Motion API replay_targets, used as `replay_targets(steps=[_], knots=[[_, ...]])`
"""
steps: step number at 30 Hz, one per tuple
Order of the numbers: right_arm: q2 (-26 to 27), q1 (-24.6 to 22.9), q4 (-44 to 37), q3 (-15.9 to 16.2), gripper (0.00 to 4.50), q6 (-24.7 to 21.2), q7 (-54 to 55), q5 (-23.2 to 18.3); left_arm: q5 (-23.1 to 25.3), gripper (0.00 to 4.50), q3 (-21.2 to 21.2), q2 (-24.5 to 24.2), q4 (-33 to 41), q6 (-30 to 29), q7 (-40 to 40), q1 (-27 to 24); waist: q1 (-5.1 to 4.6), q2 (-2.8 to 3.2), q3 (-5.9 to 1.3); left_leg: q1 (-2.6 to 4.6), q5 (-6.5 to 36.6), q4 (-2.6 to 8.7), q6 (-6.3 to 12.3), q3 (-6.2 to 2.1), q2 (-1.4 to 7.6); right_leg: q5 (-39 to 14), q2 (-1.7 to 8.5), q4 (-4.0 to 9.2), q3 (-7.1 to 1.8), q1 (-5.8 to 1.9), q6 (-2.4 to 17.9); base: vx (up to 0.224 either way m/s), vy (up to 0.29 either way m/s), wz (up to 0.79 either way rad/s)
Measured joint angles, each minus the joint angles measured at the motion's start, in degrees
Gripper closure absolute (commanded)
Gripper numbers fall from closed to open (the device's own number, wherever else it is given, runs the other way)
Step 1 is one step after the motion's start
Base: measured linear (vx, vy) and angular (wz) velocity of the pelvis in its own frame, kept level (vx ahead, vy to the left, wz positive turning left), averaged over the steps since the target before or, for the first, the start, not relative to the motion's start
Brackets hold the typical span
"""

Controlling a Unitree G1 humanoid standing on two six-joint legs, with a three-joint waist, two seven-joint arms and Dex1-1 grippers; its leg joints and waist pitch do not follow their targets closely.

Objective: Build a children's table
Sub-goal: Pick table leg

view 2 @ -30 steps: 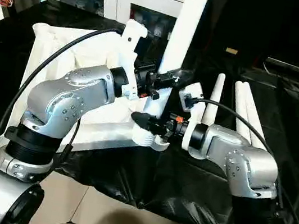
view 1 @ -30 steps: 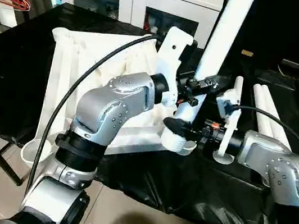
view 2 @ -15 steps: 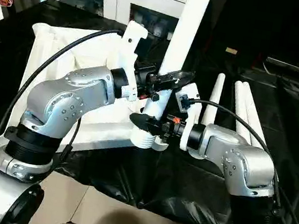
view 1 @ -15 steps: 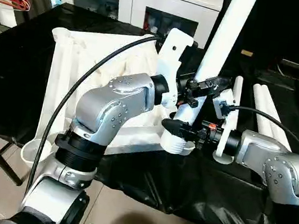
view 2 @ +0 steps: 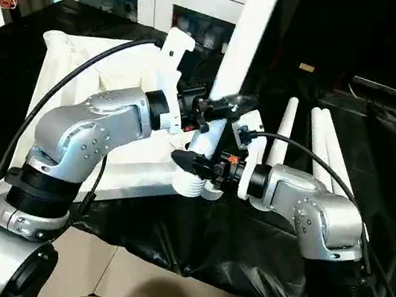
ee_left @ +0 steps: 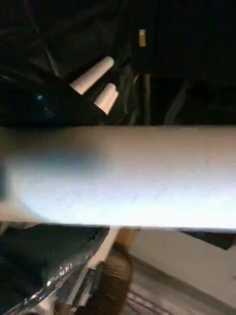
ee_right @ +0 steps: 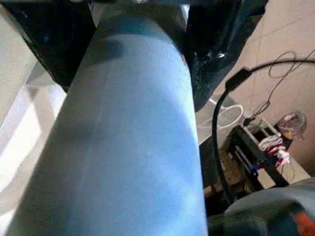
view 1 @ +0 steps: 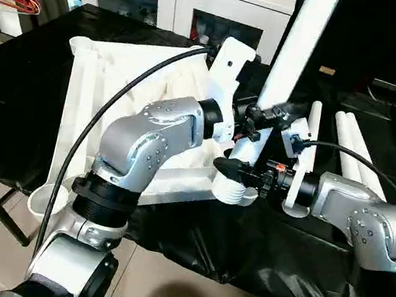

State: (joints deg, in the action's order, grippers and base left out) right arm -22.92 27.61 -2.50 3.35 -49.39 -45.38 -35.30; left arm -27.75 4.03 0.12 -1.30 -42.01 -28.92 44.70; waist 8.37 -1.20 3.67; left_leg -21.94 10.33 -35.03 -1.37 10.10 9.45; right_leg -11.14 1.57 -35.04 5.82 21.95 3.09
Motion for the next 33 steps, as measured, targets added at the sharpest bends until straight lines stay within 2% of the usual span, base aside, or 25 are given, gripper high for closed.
replay_targets(steps=[5, 9, 11, 13, 15, 19, 24, 27, 28, 29, 30, 33], knots=[[1.5, -1.0, 0.4, -0.7, 2.59, 2.0, 1.8, 0.9, -2.1, 1.45, -5.5, 1.7, 0.3, 6.2, 1.5, 2.0, -0.02, 0.0, 0.0, 0.0, 0.0, 0.0, 0.0, 0.0, 0.0, 0.0, 0.0, -0.01, 0.0, 0.0, 0.0, 0.0, 0.0, 0.0], [2.8, -1.7, 0.7, -1.4, 2.59, 6.2, 5.1, 3.2, -1.4, 1.45, -6.4, -0.3, 0.7, 8.7, 1.7, 3.1, -0.06, 0.06, -0.03, 0.01, 0.0, 0.0, 0.0, 0.0, 0.0, 0.0, 0.0, -0.01, 0.0, 0.0, 0.0, 0.0, 0.0, 0.0], [3.6, -2.7, 1.2, -2.5, 2.59, 9.2, 7.6, 5.0, 0.3, 1.45, -5.9, -3.1, 0.3, 8.5, 1.0, 3.0, -0.07, 0.06, -0.03, 0.02, 0.0, 0.0, -0.02, 0.0, 0.01, 0.0, 0.0, -0.01, 0.0, 0.0, 0.0, 0.0, 0.0, 0.0], [3.6, -3.3, 1.9, -3.0, 2.59, 10.9, 9.5, 6.7, 2.4, 1.45, -4.1, -6.5, 0.2, 8.9, -0.7, 2.1, -0.16, 0.06, -0.04, 0.03, 0.0, 0.0, -0.03, 0.0, 0.0, 0.0, 0.0, -0.01, 0.0, 0.0, 0.0, 0.0, 0.0, 0.0], [3.8, -3.6, 3.7, -3.4, 2.59, 12.9, 12.6, 9.1, 5.8, 1.45, -0.7, -10.3, -0.3, 10.9, -3.5, -0.7, -0.26, 0.11, -0.07, 0.05, 0.0, 0.01, -0.11, 0.01, 0.0, 0.0, 0.0, 0.0, -0.01, -0.01, 0.0, 0.0, 0.0, 0.0], [4.2, -6.2, 4.9, -4.5, 2.59, 15.3, 16.1, 11.4, 9.7, 1.45, 5.4, -14.8, -2.5, 11.9, -8.2, -6.7, -0.17, 0.12, -0.06, 0.03, 0.1, 0.01, -0.32, 0.0, 0.0, 0.0, 0.0, -0.01, -0.01, 0.0, 0.0, 0.0, 0.0, 0.0], [4.2, -7.8, 5.0, -4.8, 2.59, 16.2, 17.1, 12.6, 12.6, 1.45, 12.1, -16.8, -5.3, 12.0, -12.1, -9.2, -0.28, 0.19, -0.06, 0.06, 0.1, 0.01, -0.37, 0.0, 0.0, 0.1, 0.0, -0.03, -0.01, 0.01, 0.0, 0.0, 0.0, 0.0], [4.2, -8.3, 4.9, -4.8, 2.59, 17.2, 17.8, 13.6, 17.4, 1.45, 16.6, -17.6, -9.9, 15.9, -13.4, -10.9, -0.35, 0.46, -0.22, 0.16, 0.1, 0.02, -0.39, 0.02, 0.0, 0.0, 0.0, -0.02, -0.03, -0.05, -0.3, 0.0, 0.0, 0.0], [4.2, -8.7, 4.8, -4.8, 2.59, 17.5, 18.0, 13.8, 18.3, 1.45, 17.4, -17.7, -11.5, 16.2, -13.5, -11.6, -0.36, 0.47, -0.23, 0.17, 0.1, 0.02, -0.41, 0.02, 0.01, 0.0, 0.0, -0.02, -0.03, -0.05, -0.3, 0.0, 0.0, 0.0], [4.2, -9.2, 4.8, -4.8, 2.59, 17.6, 18.1, 13.9, 19.2, 1.74, 18.0, -17.7, -13.2, 16.4, -13.5, -12.2, -0.37, 0.51, -0.22, 0.17, 0.1, 0.02, -0.43, 0.02, 0.02, 0.0, 0.0, -0.03, -0.03, -0.04, -0.3, 0.0, 0.0, 0.0], [4.2, -9.5, 4.8, -4.8, 2.59, 17.6, 18.1, 14.0, 19.9, 1.81, 18.4, -17.7, -14.4, 16.8, -13.5, -12.3, -0.39, 0.55, -0.2, 0.17, 0.0, 0.02, -0.44, 0.02, 0.02, 0.0, 0.0, -0.03, -0.03, -0.04, -0.3, 0.0, 0.0, 0.0], [4.2, -9.8, 4.8, -4.6, 2.59, 17.6, 18.0, 14.5, 21.4, 1.87, 18.7, -17.7, -18.0, 18.7, -13.1, -11.8, -0.39, 0.79, -0.25, 0.17, 0.0, 0.02, -0.43, 0.02, 0.01, 0.0, 0.0, -0.02, -0.03, -0.04, -0.3, 0.0, 0.0, 0.0]])
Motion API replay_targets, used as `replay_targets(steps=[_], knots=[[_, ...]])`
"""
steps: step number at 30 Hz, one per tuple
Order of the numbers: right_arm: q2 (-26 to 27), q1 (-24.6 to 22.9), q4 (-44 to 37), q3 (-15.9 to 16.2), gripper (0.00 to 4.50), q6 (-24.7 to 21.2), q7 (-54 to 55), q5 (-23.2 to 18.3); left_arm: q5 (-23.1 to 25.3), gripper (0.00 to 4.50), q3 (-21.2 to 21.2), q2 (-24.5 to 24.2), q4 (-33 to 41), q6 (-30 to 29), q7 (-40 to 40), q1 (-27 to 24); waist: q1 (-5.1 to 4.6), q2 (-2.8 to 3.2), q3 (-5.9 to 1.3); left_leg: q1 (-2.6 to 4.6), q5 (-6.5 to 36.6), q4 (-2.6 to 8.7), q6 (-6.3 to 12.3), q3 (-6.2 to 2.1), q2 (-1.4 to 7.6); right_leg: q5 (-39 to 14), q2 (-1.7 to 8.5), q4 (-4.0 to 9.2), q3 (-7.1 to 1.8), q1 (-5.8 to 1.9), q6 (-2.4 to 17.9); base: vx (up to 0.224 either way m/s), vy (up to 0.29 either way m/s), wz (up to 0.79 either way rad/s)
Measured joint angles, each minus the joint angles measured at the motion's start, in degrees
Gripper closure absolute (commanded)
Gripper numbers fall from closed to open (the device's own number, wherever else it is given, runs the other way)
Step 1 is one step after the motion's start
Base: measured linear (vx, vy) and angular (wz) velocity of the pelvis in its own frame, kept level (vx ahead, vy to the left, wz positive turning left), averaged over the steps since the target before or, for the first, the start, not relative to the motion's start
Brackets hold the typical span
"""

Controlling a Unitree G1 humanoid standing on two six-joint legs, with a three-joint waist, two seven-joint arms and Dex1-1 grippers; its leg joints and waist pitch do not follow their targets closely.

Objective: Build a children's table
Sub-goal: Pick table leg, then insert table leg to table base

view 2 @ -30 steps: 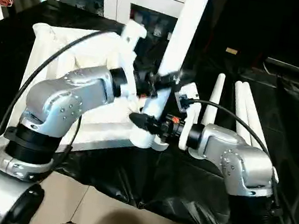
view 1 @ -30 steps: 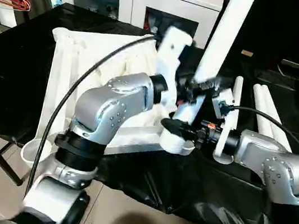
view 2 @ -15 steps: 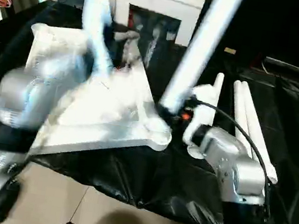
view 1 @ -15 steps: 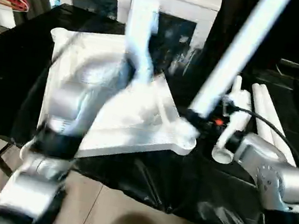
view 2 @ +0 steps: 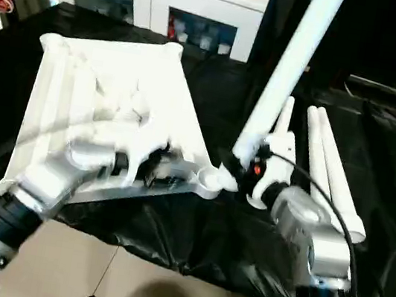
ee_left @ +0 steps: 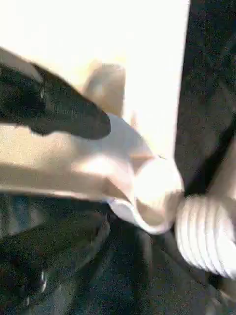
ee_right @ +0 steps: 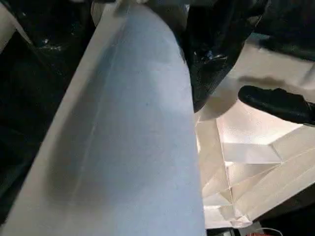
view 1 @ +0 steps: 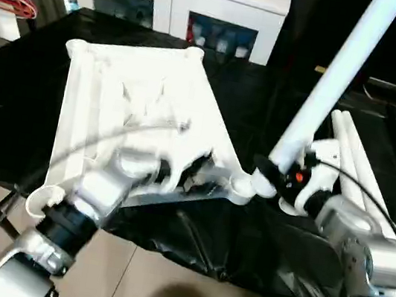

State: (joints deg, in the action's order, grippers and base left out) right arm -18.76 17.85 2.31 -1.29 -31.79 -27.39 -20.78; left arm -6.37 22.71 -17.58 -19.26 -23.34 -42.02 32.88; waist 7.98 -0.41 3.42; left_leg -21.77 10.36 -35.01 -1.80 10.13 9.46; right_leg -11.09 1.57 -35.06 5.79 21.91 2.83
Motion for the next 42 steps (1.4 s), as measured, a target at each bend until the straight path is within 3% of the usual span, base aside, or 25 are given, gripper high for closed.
replay_targets(steps=[15, 19, 25, 30, 37, 42], knots=[[-0.4, -0.7, -1.3, 1.3, 2.59, -1.4, -0.9, 0.4, 1.2, 3.33, 0.4, -0.1, -4.7, 4.1, -6.2, 1.0, 0.05, 0.22, -0.12, 0.03, 0.0, 0.01, 0.0, 0.0, 0.01, 0.0, 0.0, 0.0, 0.0, -0.02, 0.0, 0.0, 0.0, 0.0], [-0.5, -0.7, -1.7, 1.3, 2.59, -1.4, -1.2, 0.4, 1.1, 3.46, 0.9, -0.2, -4.7, 3.4, -7.7, 0.7, 0.06, 0.23, -0.12, 0.03, 0.0, 0.01, 0.0, 0.0, 0.01, 0.0, 0.0, 0.0, 0.0, -0.02, 0.1, 0.0, 0.0, 0.0], [-0.8, -0.7, -1.7, 1.3, 2.59, -1.4, -1.4, 0.5, 2.9, 4.22, 1.2, -0.1, -6.4, 4.5, -7.7, 0.8, 0.03, 0.24, -0.13, 0.03, 0.0, 0.0, 0.0, 0.0, 0.0, 0.0, 0.0, 0.01, 0.0, -0.02, 0.0, 0.0, 0.0, 0.0], [-1.0, -0.6, -1.7, 1.3, 2.59, -1.4, -1.7, 0.6, 3.8, 4.48, 1.4, -0.1, -6.8, 5.4, -8.0, 0.9, 0.04, 0.33, -0.18, 0.09, 0.0, 0.0, 0.0, 0.0, 0.0, 0.0, 0.0, 0.01, 0.0, -0.06, 0.0, 0.0, 0.0, 0.0], [-1.8, 0.0, -1.6, 1.4, 2.59, -1.6, -3.7, 0.4, 3.9, 4.5, 1.3, -0.5, -6.8, 5.8, -9.7, 1.0, -0.23, 0.34, -0.19, 0.09, 0.0, 0.04, 0.0, 0.02, 0.01, 0.0, 0.0, 0.02, -0.01, -0.05, 0.0, 0.0, 0.0, 0.0], [-4.2, 0.6, -1.6, 3.6, 2.59, -4.0, -10.4, -1.7, 3.2, 4.5, 1.2, -2.5, -5.7, 7.0, -15.2, 0.1, 0.04, 0.33, -0.18, 0.08, 0.0, 0.08, 0.01, 0.03, 0.0, 0.0, 0.0, 0.04, -0.01, -0.04, 0.0, 0.0, 0.0, 0.0]])
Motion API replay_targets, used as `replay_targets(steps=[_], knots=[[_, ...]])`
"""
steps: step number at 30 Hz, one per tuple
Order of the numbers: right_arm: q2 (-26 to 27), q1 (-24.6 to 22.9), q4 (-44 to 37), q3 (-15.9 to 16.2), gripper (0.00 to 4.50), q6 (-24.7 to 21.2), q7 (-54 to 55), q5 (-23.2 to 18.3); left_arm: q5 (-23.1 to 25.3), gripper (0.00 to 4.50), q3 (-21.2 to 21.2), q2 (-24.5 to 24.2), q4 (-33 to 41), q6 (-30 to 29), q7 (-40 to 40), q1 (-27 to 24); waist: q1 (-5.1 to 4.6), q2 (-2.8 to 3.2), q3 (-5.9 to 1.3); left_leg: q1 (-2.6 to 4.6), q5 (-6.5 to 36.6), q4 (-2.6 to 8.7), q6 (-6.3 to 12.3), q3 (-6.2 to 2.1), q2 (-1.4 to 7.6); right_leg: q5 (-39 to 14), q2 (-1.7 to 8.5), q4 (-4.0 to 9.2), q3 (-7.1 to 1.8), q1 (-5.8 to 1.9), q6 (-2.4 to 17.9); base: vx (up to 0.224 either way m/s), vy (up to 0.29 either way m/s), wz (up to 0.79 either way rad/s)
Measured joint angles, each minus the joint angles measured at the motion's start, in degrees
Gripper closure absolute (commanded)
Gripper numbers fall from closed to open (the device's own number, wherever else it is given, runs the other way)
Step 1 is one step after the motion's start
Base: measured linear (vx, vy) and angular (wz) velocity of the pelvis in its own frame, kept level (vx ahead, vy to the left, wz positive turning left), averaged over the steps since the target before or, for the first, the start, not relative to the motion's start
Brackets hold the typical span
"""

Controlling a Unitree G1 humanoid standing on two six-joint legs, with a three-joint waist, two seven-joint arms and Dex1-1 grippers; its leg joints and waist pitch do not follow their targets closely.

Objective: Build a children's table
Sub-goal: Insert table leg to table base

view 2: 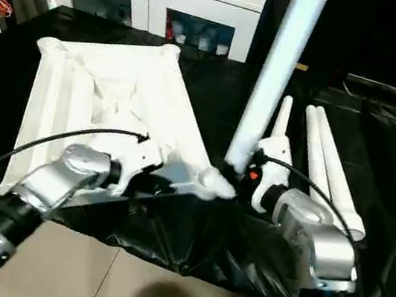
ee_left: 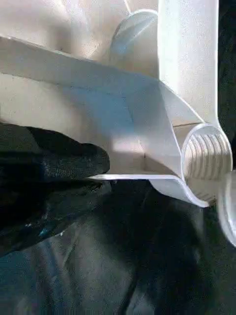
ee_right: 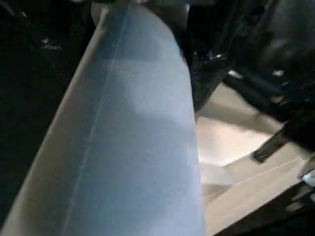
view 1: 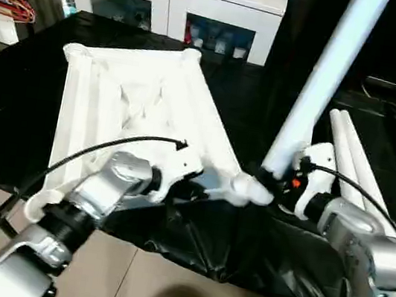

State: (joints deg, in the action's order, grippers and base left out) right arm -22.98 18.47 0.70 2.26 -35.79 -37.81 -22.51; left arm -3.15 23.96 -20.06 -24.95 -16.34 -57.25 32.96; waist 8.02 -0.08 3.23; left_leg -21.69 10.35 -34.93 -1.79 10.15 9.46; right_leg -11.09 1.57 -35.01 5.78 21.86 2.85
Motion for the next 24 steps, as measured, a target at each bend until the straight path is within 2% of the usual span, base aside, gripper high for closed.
replay_targets(steps=[6, 9, 24], knots=[[-0.5, 3.6, 2.6, 1.5, 2.59, -0.1, -3.6, 0.0, -0.4, 4.5, 0.1, -0.8, 0.5, 0.3, -2.3, -0.4, 0.19, -0.04, 0.01, 0.0, -0.1, -0.01, 0.12, 0.04, -0.01, 0.0, 0.04, -0.01, 0.01, -0.01, 0.0, 0.0, 0.0, 0.0], [-0.4, 3.8, 5.1, 2.8, 2.59, 0.3, -4.4, 0.8, -0.4, 4.5, 0.1, -0.8, 0.5, 0.4, -2.7, -0.4, 0.19, -0.07, 0.02, -0.01, -0.1, 0.0, 0.13, 0.11, -0.02, 0.0, 0.08, -0.01, 0.01, -0.01, 0.0, 0.0, 0.0, 0.0], [1.8, 6.2, 11.4, 4.0, 2.59, 2.9, -5.9, 2.2, -0.4, 4.5, -0.1, -0.8, 0.5, 0.4, -4.8, -0.5, 0.16, -0.09, 0.02, -0.02, -0.1, 0.02, 0.14, 0.14, -0.02, 0.0, 0.12, -0.01, 0.02, 0.0, 0.0, 0.0, 0.0, 0.0]])
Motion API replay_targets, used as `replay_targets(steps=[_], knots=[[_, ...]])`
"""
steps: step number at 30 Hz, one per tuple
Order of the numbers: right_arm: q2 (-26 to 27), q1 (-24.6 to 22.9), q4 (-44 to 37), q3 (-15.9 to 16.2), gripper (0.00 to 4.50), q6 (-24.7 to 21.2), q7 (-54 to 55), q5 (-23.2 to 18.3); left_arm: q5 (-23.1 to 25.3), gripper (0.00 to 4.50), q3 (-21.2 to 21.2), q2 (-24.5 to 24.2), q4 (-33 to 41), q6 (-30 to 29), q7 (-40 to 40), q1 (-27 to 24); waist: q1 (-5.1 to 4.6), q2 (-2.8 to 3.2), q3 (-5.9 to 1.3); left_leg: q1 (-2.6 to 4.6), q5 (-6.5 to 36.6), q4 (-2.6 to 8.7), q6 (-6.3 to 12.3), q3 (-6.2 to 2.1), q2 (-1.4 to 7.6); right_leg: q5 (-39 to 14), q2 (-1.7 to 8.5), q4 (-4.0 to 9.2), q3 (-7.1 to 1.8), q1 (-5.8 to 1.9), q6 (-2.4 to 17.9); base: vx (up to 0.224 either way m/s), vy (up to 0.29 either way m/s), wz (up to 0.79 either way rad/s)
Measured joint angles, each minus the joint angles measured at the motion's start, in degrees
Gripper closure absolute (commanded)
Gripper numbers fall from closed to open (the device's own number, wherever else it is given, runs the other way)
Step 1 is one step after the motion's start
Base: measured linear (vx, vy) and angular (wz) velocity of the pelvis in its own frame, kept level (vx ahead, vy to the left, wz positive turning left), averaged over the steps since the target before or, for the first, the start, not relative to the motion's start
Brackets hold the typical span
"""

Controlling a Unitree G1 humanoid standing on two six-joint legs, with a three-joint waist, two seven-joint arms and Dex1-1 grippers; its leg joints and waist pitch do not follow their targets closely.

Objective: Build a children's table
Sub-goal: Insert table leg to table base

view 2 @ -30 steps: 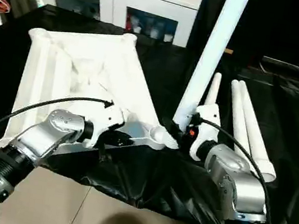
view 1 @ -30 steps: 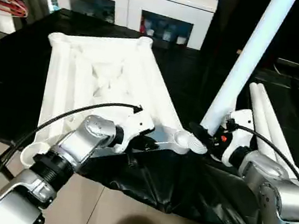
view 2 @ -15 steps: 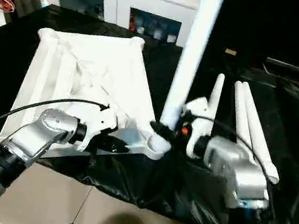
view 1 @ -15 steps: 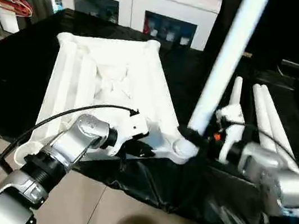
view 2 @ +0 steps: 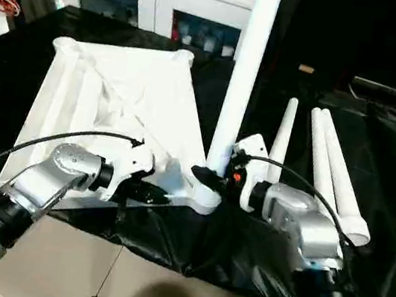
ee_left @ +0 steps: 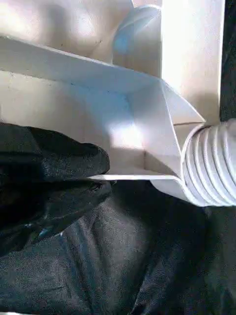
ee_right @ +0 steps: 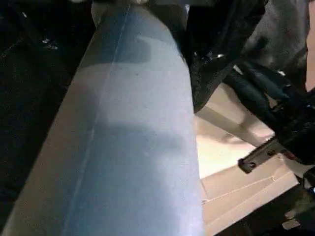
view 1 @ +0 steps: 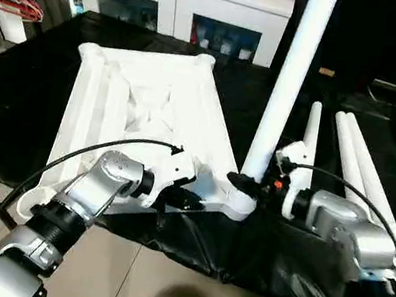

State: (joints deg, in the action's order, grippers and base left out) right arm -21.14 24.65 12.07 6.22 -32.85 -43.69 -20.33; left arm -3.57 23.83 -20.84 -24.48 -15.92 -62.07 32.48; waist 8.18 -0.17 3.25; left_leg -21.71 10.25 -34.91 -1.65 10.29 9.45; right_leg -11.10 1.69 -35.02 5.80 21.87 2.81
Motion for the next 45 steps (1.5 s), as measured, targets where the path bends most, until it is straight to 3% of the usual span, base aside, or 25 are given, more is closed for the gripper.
replay_targets(steps=[7, 17, 30, 38, 45], knots=[[0.7, 0.1, 1.8, -0.3, 2.59, 1.8, 0.0, 0.0, 0.0, 4.5, -0.4, 0.1, -0.3, 0.0, 0.0, -0.1, -0.12, -0.02, -0.01, 0.03, 0.0, 0.0, 0.01, 0.01, 0.0, 0.0, 0.0, -0.02, 0.0, -0.01, 0.0, 0.0, 0.0, 0.0], [3.0, -3.1, 2.8, -4.5, 2.59, 4.5, 1.0, -2.5, 0.1, 4.5, -0.8, 0.9, -1.1, -0.1, 0.0, -0.1, -0.06, 0.12, -0.16, 0.06, 0.0, 0.0, 0.03, 0.06, -0.02, 0.0, 0.06, 0.0, 0.0, -0.05, 0.0, 0.0, 0.0, 0.0], [6.4, -9.6, 1.6, -8.0, 2.59, 11.0, 3.1, -4.1, 0.6, 4.5, -0.9, 2.4, -3.5, 0.1, 0.5, 0.4, -0.02, 0.26, -0.25, 0.94, 0.0, 0.33, 0.03, 0.18, -0.13, -0.1, 0.22, 0.27, 0.02, -0.9, -0.1, 0.0, 0.0, 0.0], [7.0, -11.1, 0.6, -6.8, 2.59, 15.2, 5.5, -1.5, 1.0, 4.5, -1.0, 3.4, -5.3, 0.9, 1.0, 1.2, -0.13, 0.27, -0.26, 1.2, 0.0, 0.45, 0.05, 0.64, -0.19, -0.1, 0.89, 0.27, 0.45, -1.07, -0.2, 0.0, 0.0, 0.0], [4.7, -10.0, -0.5, -3.1, 2.59, 15.6, 4.9, 2.0, 1.1, 4.5, -1.0, 3.3, -5.5, 1.2, 1.0, 1.2, -0.24, 0.24, -0.25, 1.23, 0.0, 0.49, 0.06, 0.81, -0.19, -0.1, 1.5, 0.27, 1.18, -1.07, -0.2, 0.0, 0.0, 0.0]])
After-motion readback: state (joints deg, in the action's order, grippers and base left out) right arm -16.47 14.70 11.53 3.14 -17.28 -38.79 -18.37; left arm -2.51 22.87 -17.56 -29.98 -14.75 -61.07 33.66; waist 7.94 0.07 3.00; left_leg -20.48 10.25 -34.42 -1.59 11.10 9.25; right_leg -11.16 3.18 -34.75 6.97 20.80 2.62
